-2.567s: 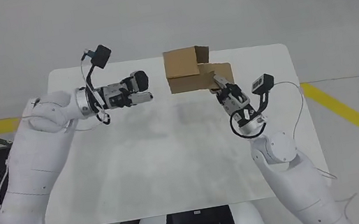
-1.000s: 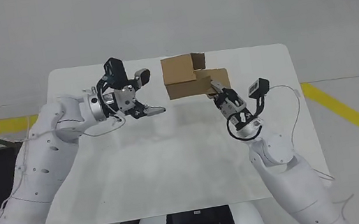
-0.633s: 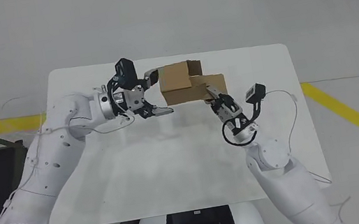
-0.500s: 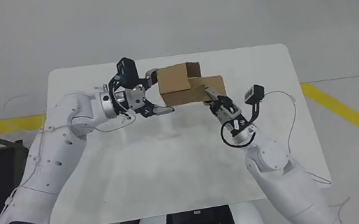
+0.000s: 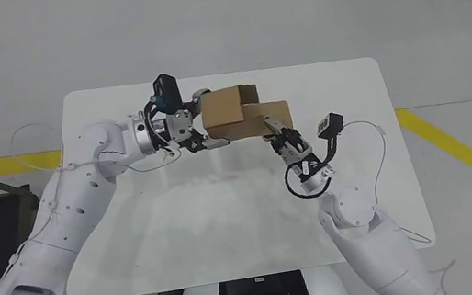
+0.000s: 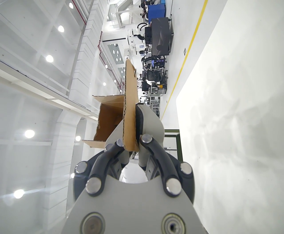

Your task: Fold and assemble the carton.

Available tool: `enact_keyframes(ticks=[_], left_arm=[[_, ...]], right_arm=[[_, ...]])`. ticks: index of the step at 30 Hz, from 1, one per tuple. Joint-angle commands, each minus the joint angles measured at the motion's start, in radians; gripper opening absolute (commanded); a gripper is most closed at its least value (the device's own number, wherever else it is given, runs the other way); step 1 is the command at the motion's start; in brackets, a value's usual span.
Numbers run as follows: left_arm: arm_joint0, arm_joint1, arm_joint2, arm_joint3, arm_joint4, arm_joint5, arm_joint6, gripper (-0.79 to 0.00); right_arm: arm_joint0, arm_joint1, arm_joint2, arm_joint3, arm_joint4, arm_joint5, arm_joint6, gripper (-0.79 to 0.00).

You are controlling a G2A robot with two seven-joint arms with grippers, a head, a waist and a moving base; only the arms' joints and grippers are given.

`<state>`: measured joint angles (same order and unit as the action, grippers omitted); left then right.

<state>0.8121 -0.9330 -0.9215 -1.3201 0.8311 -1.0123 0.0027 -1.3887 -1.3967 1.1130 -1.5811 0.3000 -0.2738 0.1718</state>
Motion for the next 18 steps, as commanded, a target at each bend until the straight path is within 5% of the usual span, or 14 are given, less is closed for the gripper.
enact_keyframes(ticks=[1,8,18], left_arm=[[-0.004,0.003,0.007,0.001,-0.003,0.0,0.004,-0.006],[-0.011,0.016,0.022,-0.001,-0.002,0.0,0.022,-0.24],[-0.018,0.035,0.038,-0.004,-0.001,0.0,0.043,-0.271]], right_arm=[[0.001,-0.001,-0.002,0.001,-0.002,0.0,-0.002,-0.785],[0.007,-0.004,-0.006,0.004,-0.008,0.005,-0.001,-0.785],[0.017,-0.008,-0.009,0.009,-0.008,0.011,-0.005,-0.785]])
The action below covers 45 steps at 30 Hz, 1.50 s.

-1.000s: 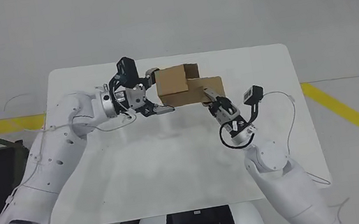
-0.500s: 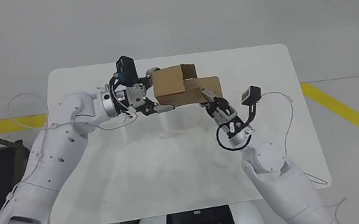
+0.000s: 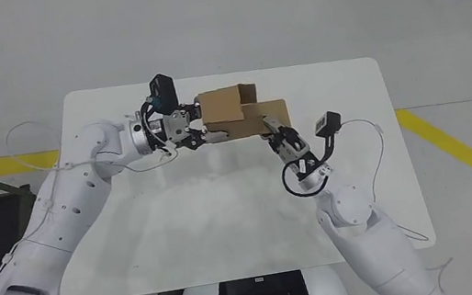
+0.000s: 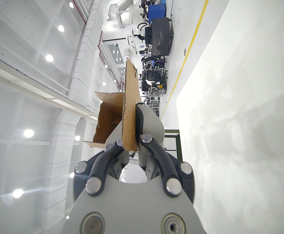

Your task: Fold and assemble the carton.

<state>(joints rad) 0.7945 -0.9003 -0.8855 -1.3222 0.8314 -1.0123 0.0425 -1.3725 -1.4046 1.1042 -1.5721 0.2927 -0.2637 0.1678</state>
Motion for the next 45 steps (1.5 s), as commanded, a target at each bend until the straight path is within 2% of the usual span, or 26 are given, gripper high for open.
enact_keyframes(ticks=[1,9,11,16,17,18,19,20,21,22,24,26,31,36,45], left_arm=[[0.0,0.004,0.003,-0.003,-0.002,0.0,0.005,-0.277],[-0.002,0.016,0.02,-0.004,0.005,0.0,0.022,-0.317],[-0.005,0.019,0.025,-0.002,0.007,0.0,0.026,-0.329],[-0.01,0.026,0.036,0.01,0.006,0.0,0.036,-0.342],[-0.011,0.027,0.038,0.012,0.007,0.0,0.037,-0.342],[-0.011,0.029,0.04,0.014,0.01,0.0,0.034,-0.339],[-0.012,0.031,0.043,0.016,0.012,0.0,0.032,-0.339],[-0.013,0.033,0.046,0.017,0.013,0.0,0.031,-0.339],[-0.013,0.035,0.049,0.018,0.015,0.0,0.03,-0.336],[-0.014,0.036,0.052,0.017,0.018,0.0,0.028,-0.336],[-0.016,0.039,0.057,0.014,0.022,0.0,0.029,-0.339],[-0.017,0.042,0.063,0.008,0.027,0.0,0.033,-0.348],[-0.018,0.048,0.083,-0.019,0.045,0.0,0.044,-0.363],[-0.021,0.057,0.101,-0.036,0.05,0.0,0.053,-0.394],[-0.032,0.071,0.134,-0.049,0.042,0.0,0.073,-0.385]], right_arm=[[0.001,-0.001,0.0,0.001,-0.002,0.0,-0.002,-0.72],[0.002,-0.003,0.003,0.003,-0.007,-0.001,-0.007,-0.166],[0.001,-0.003,0.007,0.004,-0.005,-0.001,-0.007,-0.105],[-0.01,0.002,0.058,-0.007,0.031,-0.018,-0.009,-0.043],[-0.017,0.004,0.079,-0.015,0.039,-0.028,-0.007,-0.062],[-0.024,0.008,0.099,-0.026,0.047,-0.036,0.004,-0.151],[-0.032,0.011,0.122,-0.037,0.063,-0.042,0.014,-0.409],[-0.04,0.014,0.146,-0.048,0.073,-0.048,0.024,-0.52],[-0.047,0.018,0.165,-0.061,0.082,-0.05,0.041,-0.68],[-0.055,0.021,0.181,-0.073,0.1,-0.046,0.067,-0.785],[-0.061,0.028,0.211,-0.085,0.104,-0.031,0.116,-0.785],[-0.055,0.036,0.225,-0.086,0.108,0.015,0.216,-0.785],[-0.018,0.057,0.249,-0.074,-0.019,0.044,0.385,-0.785],[0.02,0.06,0.219,-0.041,-0.061,0.035,0.442,-0.785],[0.038,0.07,0.188,-0.029,-0.082,0.053,0.555,-0.785]])
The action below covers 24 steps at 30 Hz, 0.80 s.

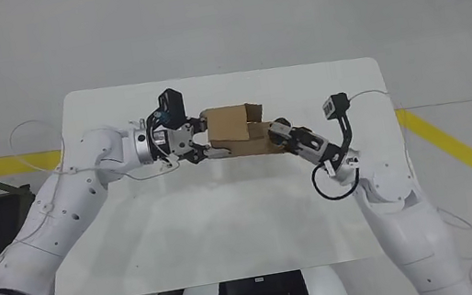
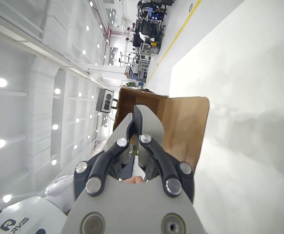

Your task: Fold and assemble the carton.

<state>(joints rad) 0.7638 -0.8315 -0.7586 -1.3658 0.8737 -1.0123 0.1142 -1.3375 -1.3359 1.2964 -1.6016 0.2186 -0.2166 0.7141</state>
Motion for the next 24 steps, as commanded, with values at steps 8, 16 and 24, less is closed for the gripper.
enact_keyframes(ticks=[8,16,24], left_arm=[[-0.026,0.014,0.067,-0.018,-0.035,0.0,-0.008,-0.382],[-0.069,0.03,0.148,-0.04,-0.073,0.0,-0.029,-0.394],[-0.106,0.05,0.217,-0.053,-0.107,0.0,0.004,-0.394]], right_arm=[[0.026,0.009,-0.027,-0.006,-0.027,0.039,0.073,-0.785],[0.059,0.02,-0.033,-0.009,-0.014,0.084,0.161,-0.785],[0.075,0.032,-0.031,-0.006,0.03,0.129,0.255,-0.785]])
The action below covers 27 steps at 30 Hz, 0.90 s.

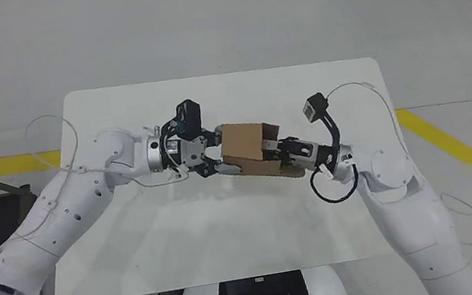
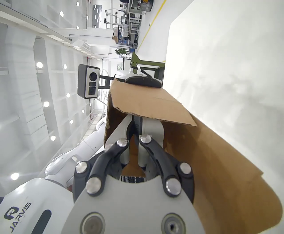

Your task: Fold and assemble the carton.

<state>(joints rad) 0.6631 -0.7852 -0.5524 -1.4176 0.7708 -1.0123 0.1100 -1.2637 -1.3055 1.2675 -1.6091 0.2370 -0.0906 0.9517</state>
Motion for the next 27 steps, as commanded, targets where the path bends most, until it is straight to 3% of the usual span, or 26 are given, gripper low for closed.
enact_keyframes(ticks=[1,10,27], left_arm=[[-0.01,0.006,0.019,-0.002,-0.008,0.0,0.015,-0.394],[-0.054,0.024,0.092,-0.009,-0.01,0.0,0.076,-0.4],[-0.131,0.033,0.218,-0.006,0.023,0.0,0.178,-0.413]], right_arm=[[0.003,0.002,-0.003,0.004,0.021,0.004,0.027,-0.785],[0.018,0.005,-0.038,0.023,0.055,-0.016,0.042,-0.785],[0.036,0.006,-0.098,0.024,0.072,-0.054,-0.01,-0.785]])
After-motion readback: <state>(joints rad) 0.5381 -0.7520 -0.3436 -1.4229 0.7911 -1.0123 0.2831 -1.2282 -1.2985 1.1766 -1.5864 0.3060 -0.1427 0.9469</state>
